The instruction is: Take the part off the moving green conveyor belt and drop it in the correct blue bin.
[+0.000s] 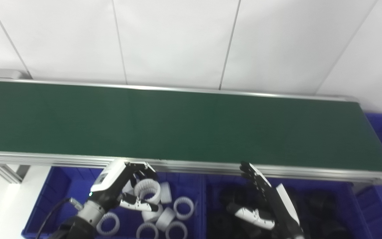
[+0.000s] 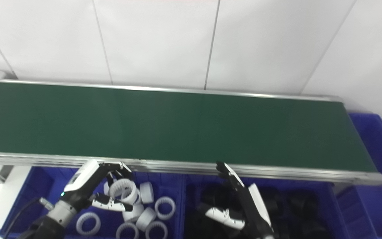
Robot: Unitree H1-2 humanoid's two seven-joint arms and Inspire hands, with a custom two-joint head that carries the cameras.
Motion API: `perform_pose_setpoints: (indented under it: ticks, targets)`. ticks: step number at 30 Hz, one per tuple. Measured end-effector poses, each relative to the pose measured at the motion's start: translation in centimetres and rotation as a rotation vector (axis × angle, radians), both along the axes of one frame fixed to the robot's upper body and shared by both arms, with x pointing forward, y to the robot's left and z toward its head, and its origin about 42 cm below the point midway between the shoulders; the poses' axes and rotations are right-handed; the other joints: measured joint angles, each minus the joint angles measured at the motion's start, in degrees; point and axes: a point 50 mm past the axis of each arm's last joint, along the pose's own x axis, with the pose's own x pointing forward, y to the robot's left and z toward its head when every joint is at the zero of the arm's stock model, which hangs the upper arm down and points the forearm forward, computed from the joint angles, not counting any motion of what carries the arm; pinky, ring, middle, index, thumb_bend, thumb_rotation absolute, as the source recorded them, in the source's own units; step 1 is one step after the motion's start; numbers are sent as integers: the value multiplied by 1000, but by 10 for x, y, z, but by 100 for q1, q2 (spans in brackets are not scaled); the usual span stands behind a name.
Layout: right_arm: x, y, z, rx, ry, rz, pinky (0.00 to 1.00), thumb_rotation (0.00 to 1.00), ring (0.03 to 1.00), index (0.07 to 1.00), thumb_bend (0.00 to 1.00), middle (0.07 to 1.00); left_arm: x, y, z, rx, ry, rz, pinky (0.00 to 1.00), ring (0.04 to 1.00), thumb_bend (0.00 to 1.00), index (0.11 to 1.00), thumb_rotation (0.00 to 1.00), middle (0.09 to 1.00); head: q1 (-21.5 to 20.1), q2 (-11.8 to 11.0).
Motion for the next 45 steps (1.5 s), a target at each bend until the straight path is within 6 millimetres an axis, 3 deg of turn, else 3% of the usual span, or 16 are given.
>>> perform_pose_setpoints:
  ticks: [6, 11, 12, 14, 15, 16, 19, 22, 26, 30, 33, 39, 45]
  targets:
    - [0, 1, 4, 0, 12, -9, 807, 503, 872, 920, 776, 894, -2, -3, -4, 78, 86, -42, 415, 402, 494, 541, 0, 493, -18, 167]
    - [0, 1, 5, -5, 21, -6, 804, 501, 869, 919, 771, 893, -2, -7, 3, 238, 138, -111, 448, 392, 490, 570, 0, 489, 0, 193]
    - [0, 1, 5, -6, 23, -6, 805, 506, 870, 920, 771, 894, -1, -8, 3, 267, 147, -120, 428, 405, 494, 528, 0, 514, 0, 193]
    - [0, 1, 5, -7, 25, -6, 803, 514, 867, 917, 779, 893, 1, -10, 3, 311, 158, -137, 585, 704, 640, 784, 38, 786, 18, 176]
    - [0, 0, 5, -8, 25, -6, 803, 514, 867, 917, 779, 893, 1, -10, 2, 327, 163, -138, 585, 704, 640, 784, 38, 786, 18, 176]
    - [0, 0, 5, -9, 25, -6, 802, 515, 866, 917, 779, 893, 1, -10, 2, 332, 165, -133, 630, 766, 682, 836, 87, 845, 9, 184]
    - [1, 1, 5, -12, 25, -6, 806, 516, 869, 920, 777, 897, 2, -9, 3, 343, 162, -128, 703, 835, 755, 912, 230, 910, 9, 176]
    - [1, 1, 5, -11, 24, -6, 805, 520, 868, 918, 786, 894, 3, -8, 3, 332, 159, -113, 718, 856, 817, 948, 294, 949, 18, 158]
    - [2, 1, 5, -11, 24, -6, 804, 520, 867, 918, 785, 894, 6, -7, 5, 214, 152, -53, 713, 863, 841, 962, 307, 964, 0, 167]
    - [1, 1, 5, -11, 26, -4, 807, 515, 872, 920, 775, 898, 8, -5, 5, -57, 186, -19, 788, 893, 859, 960, 353, 949, -17, 202]
    - [1, 1, 6, -12, 31, -3, 806, 515, 871, 918, 780, 898, 9, -4, 1, -252, 227, -8, 767, 886, 868, 949, 353, 941, -62, 211]
    - [1, 1, 9, -14, 22, -1, 804, 504, 869, 916, 767, 900, 10, -1, -4, -457, 264, -36, 753, 873, 877, 929, 307, 925, -132, 211]
    - [1, -1, 8, -20, 45, -5, 805, 495, 872, 914, 759, 902, 10, 1, -9, -540, 287, -54, 749, 851, 886, 917, 300, 910, -79, 202]
